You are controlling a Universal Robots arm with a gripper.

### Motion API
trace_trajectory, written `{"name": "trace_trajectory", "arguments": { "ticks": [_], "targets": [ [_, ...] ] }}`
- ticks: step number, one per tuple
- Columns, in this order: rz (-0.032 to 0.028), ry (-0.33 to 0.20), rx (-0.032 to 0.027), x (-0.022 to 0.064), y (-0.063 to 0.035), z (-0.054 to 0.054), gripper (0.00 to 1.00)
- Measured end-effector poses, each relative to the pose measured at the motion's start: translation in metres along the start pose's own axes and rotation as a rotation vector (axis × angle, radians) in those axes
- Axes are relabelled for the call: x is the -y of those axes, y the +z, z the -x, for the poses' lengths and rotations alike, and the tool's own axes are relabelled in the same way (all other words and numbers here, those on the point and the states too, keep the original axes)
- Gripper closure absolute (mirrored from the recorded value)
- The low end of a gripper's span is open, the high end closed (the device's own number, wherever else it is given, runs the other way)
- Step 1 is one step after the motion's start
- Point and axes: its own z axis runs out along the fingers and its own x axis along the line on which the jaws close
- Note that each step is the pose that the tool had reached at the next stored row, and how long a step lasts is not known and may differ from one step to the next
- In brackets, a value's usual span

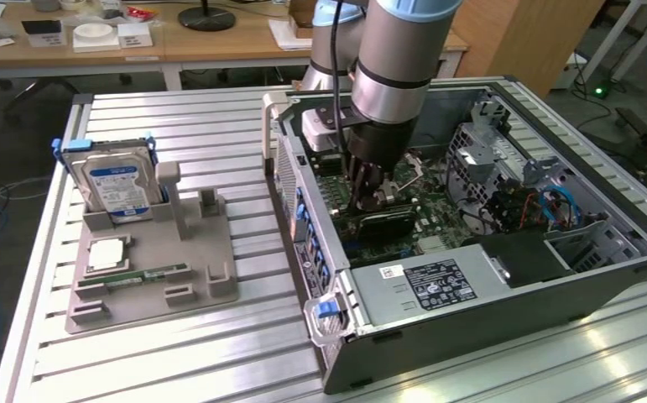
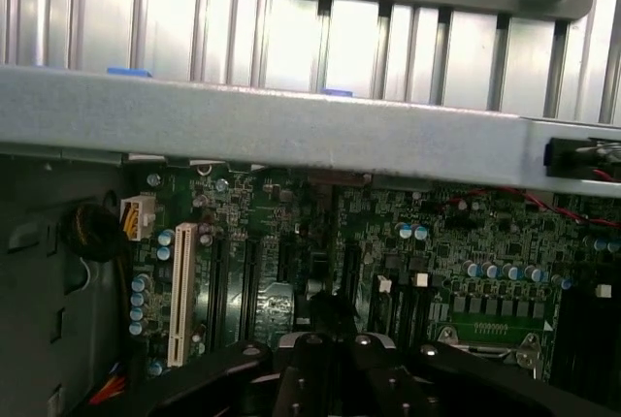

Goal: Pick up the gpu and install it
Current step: 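Press down on the gpu until it lock into place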

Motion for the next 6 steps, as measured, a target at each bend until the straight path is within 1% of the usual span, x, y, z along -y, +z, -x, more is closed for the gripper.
{"name": "trace_trajectory", "arguments": {
  "ticks": [6],
  "targets": [
    [0.0000, 0.000, 0.0000, 0.0000, 0.0000, 0.0000, 0.89]
  ]
}}
